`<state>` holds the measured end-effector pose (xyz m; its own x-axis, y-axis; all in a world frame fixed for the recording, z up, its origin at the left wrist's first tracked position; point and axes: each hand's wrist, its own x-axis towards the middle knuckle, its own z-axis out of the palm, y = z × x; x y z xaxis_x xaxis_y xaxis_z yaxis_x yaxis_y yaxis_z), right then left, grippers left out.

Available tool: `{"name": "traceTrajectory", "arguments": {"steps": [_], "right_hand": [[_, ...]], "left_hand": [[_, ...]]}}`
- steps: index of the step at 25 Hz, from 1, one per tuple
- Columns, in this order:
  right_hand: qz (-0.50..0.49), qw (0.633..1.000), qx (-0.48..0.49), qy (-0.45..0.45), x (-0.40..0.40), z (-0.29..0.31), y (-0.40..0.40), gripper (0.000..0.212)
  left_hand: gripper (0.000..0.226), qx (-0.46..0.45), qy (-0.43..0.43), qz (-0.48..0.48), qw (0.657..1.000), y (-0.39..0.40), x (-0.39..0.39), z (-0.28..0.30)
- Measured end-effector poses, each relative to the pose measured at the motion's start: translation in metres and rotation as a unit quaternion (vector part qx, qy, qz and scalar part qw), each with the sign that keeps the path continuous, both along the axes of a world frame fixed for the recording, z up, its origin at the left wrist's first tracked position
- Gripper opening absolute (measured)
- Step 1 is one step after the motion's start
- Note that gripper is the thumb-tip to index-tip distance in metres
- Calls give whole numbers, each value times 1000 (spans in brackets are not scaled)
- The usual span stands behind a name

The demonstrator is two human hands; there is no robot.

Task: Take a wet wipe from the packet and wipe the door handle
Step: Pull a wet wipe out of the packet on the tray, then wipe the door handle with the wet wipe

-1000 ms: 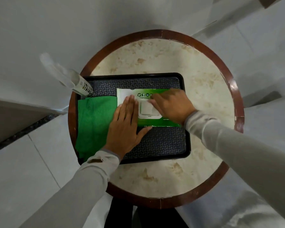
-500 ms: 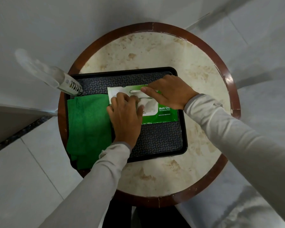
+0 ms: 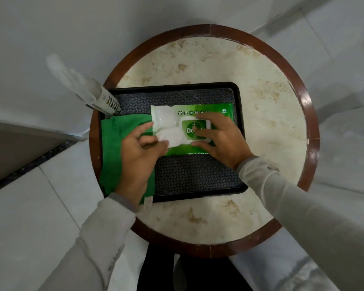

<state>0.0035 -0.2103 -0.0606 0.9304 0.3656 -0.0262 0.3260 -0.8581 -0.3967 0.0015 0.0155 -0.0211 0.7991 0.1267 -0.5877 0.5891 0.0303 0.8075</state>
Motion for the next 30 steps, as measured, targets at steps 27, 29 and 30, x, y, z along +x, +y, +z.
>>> {"name": "traceTrajectory", "arguments": {"steps": [27, 29, 30], "right_hand": [[105, 751, 616, 215, 49, 584, 431, 19], [76, 773, 593, 213, 31, 569, 467, 21], [59, 781, 584, 214, 24, 559, 481, 22]], "left_hand": [[16, 64, -446, 116, 885, 374, -23, 561], [19, 73, -428, 105, 895, 415, -32, 543], [20, 88, -422, 99, 897, 432, -35, 532]]}}
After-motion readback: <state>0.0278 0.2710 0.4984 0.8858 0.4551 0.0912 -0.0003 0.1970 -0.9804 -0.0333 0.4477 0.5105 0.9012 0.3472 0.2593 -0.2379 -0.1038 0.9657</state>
